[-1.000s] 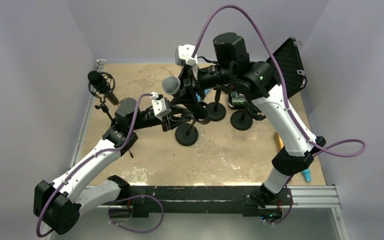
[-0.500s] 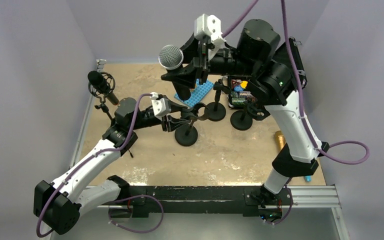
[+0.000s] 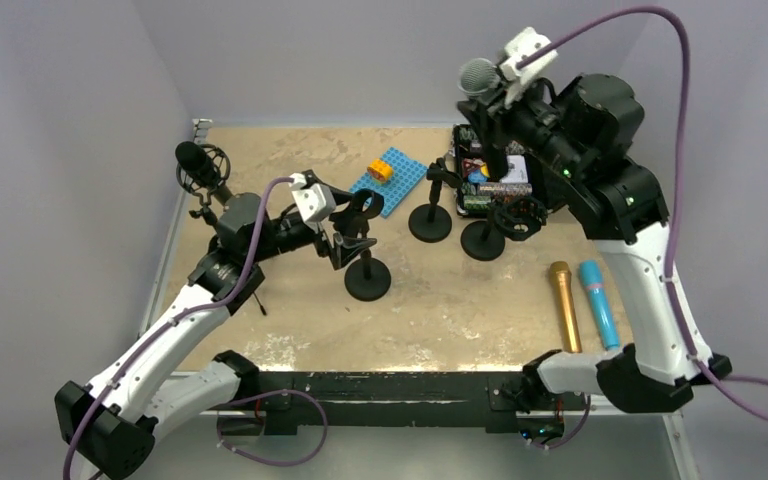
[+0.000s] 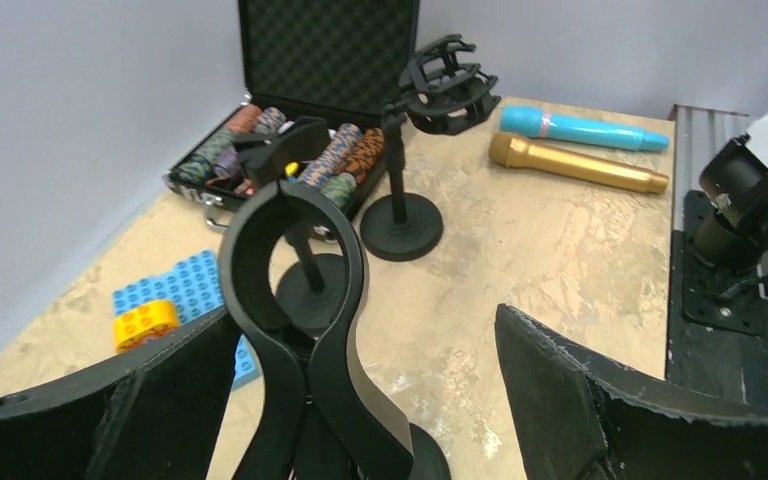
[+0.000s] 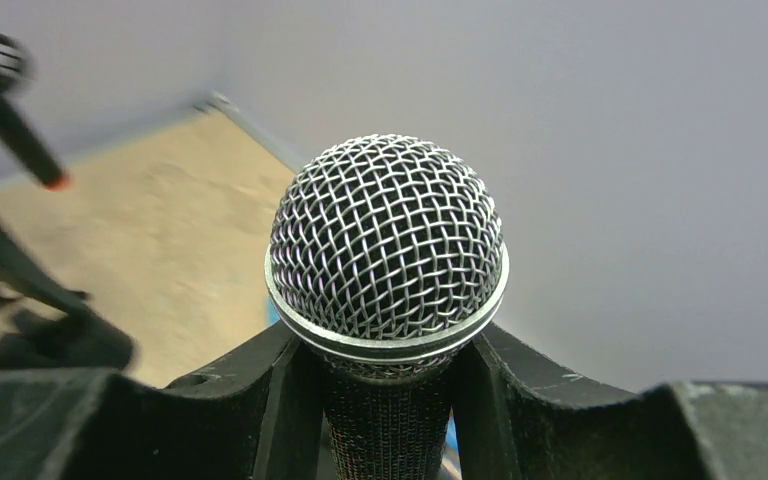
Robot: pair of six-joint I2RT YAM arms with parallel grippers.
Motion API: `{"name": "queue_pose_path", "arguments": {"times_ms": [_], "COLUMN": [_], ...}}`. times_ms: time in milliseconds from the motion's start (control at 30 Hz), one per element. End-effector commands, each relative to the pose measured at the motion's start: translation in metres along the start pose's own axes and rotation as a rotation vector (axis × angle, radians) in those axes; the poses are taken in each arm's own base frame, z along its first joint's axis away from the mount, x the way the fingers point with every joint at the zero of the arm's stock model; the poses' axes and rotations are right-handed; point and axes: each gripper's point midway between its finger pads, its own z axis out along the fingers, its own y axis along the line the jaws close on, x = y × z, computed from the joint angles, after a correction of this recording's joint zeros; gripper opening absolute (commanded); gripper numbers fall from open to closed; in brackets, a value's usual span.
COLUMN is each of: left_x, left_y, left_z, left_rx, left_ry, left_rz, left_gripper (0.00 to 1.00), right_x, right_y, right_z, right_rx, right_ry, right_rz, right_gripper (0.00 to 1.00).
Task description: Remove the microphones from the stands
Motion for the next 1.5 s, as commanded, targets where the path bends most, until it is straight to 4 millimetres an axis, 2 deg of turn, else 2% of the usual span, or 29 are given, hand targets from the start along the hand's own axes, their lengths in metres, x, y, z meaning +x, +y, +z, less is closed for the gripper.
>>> {"name": "queue_pose_path", "arguments": {"times_ms": [0,133,233,367,500,567,733,867,1033,1233,1300,1467], "left_x": [-0.052,-0.061,-0.073,-0.074,-0.073,-0.074,-0.076,-0.084,-0.087,-0.089,-0.09,-0.091], "left_y": [0.012,0.018,0.018,0.018,0.021,0.02,0.017,0.015,0.016,0.016,0.018,0.021], "left_z": [-0.016,-0.028,-0.034,-0.042,-0.049,-0.05,-0.048,-0.048,-0.048,-0.048,-0.048,-0.045], "left_rx": [-0.103,-0.159,-0.17,-0.185,-0.212,-0.215,-0.191,-0.171,-0.166,-0.16,-0.162,-0.168], "left_ry": [-0.066,-0.008,-0.012,0.002,0.015,0.019,0.017,0.021,0.032,0.035,0.036,0.041], "left_rz": [0.063,0.06,0.096,0.135,0.166,0.162,0.152,0.186,0.204,0.209,0.212,0.196], "left_gripper": [1.0,1.0,1.0,1.0,1.0,1.0,1.0,0.99,0.99,0.99,0.99,1.0], "right_x": [0.037,0.105,0.157,0.221,0.276,0.306,0.368,0.401,0.435,0.455,0.463,0.482], "right_y": [-0.075,-0.114,-0.129,-0.12,-0.11,-0.097,-0.055,-0.029,-0.016,-0.025,-0.025,-0.024], "right_z": [-0.06,-0.114,-0.152,-0.191,-0.22,-0.225,-0.223,-0.217,-0.218,-0.22,-0.221,-0.22], "right_rx": [0.316,0.501,0.604,0.664,0.699,0.649,0.479,0.357,0.339,0.352,0.338,0.31], "right_ry": [0.103,0.288,0.423,0.587,0.69,0.745,0.905,0.97,1.017,1.077,1.094,1.119], "right_rz": [-0.021,0.04,0.102,0.214,0.359,0.454,0.683,0.824,0.915,0.921,0.917,0.927], "right_gripper": [0.0,0.0,0.0,0.0,0.0,0.0,0.0,0.0,0.0,0.0,0.05,0.1]}}
